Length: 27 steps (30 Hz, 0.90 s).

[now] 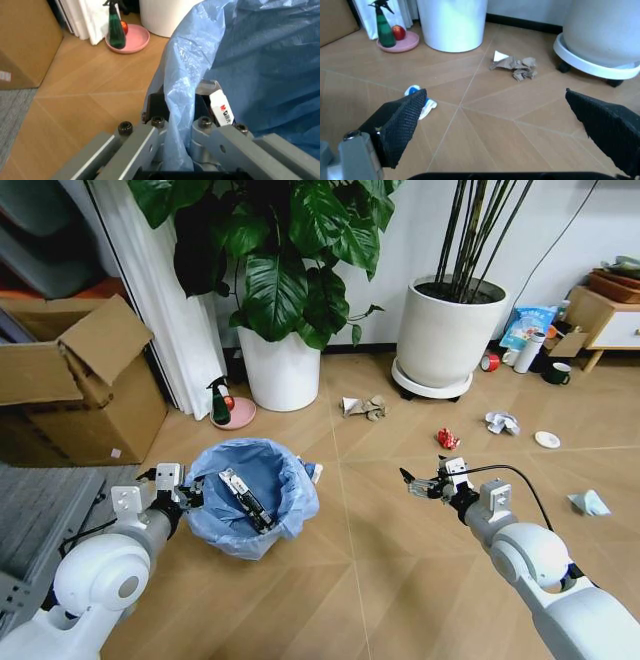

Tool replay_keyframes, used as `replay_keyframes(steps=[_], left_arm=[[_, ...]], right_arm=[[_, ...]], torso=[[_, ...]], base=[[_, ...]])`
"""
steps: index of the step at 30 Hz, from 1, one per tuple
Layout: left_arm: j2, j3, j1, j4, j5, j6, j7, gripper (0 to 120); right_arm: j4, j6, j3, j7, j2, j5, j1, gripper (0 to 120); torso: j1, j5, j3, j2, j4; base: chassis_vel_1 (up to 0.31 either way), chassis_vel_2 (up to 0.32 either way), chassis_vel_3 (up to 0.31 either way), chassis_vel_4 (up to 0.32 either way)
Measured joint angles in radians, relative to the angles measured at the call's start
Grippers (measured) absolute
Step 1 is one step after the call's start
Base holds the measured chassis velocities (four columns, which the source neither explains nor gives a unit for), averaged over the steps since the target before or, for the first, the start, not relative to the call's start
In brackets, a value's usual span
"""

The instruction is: Pick up the trash bin and place the garbage on the floor into it.

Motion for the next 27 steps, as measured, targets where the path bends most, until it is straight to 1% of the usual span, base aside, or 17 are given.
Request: replay_keyframes(steps=[4, 5, 8, 9, 13, 14, 21, 23, 24, 26, 27], left_arm=[[0.0, -0.001, 0.004, -0.002, 0.0, -0.001, 0.0, 0], [0.0, -0.001, 0.004, -0.002, 0.0, -0.001, 0.0, 0], [0.0, -0.002, 0.005, -0.002, 0.0, -0.001, 0.0, 0], [-0.001, -0.002, 0.005, -0.002, 0.0, -0.001, -0.001, 0], [-0.002, -0.001, 0.005, -0.004, 0.0, -0.002, -0.002, 0], [-0.002, -0.001, 0.005, -0.004, 0.0, -0.002, -0.002, 0], [-0.001, -0.004, 0.003, -0.005, -0.001, -0.002, -0.003, 0], [-0.003, -0.007, 0.006, -0.009, -0.001, -0.002, -0.004, 0], [-0.005, -0.009, 0.008, -0.011, -0.001, -0.002, -0.005, 0], [-0.008, -0.011, 0.011, -0.011, 0.0, -0.003, -0.005, 0], [-0.01, -0.015, 0.014, -0.011, 0.001, -0.004, -0.006, 0]], right_arm=[[0.0, 0.001, -0.005, -0.001, 0.003, -0.002, -0.002, 100], [-0.001, 0.001, -0.007, -0.001, 0.003, -0.002, -0.002, 100], [-0.001, 0.002, -0.01, -0.001, 0.004, -0.002, -0.001, 100], [-0.002, 0.002, -0.011, -0.002, 0.004, -0.002, 0.0, 100], [-0.002, 0.002, -0.014, -0.004, 0.004, -0.003, 0.001, 100], [-0.003, 0.002, -0.016, -0.005, 0.004, -0.004, 0.0, 100], [-0.005, -0.002, -0.029, -0.006, 0.002, -0.008, 0.002, 100], [-0.012, -0.003, -0.051, -0.008, -0.004, -0.006, 0.01, 100], [-0.019, 0.001, -0.065, -0.015, -0.009, 0.003, 0.018, 100], [-0.034, 0.012, -0.087, -0.026, -0.013, 0.019, 0.028, 100], [-0.058, 0.04, -0.118, -0.045, -0.021, 0.036, 0.045, 100]], torso=[[0.0, -0.0006, 0.0, 0.0, -0.0002], [0.0, 0.0004, 0.0, 0.0, -0.0003], [0.0, -0.0003, 0.0, 0.0, -0.0002], [0.0, 0.0001, 0.0, 0.0, 0.0001], [0.0, -0.0005, 0.0, 0.0, 0.0], [0.0, 0.0001, 0.0, 0.0, -0.0001], [0.0, 0.0, 0.0, 0.0, -0.0002], [0.0, 0.0, 0.0, 0.0, -0.0001], [0.0, -0.001, 0.0, 0.0, -0.0002], [0.0, -0.0006, 0.0, 0.0, 0.0], [0.0, 0.0002, 0.0, 0.0, 0.0001]], base=[[-0.194, 0.205, 0.185, -0.2], [-0.181, 0.217, 0.176, -0.211], [-0.174, 0.215, 0.178, -0.236], [-0.148, 0.234, 0.165, -0.228], [-0.164, 0.237, 0.17, -0.235], [-0.143, 0.229, 0.163, -0.248], [-0.148, 0.23, 0.141, -0.234], [-0.118, 0.229, 0.113, -0.209], [-0.107, 0.181, 0.091, -0.21], [-0.082, 0.181, 0.091, -0.124], [-0.039, 0.119, 0.045, -0.043]])
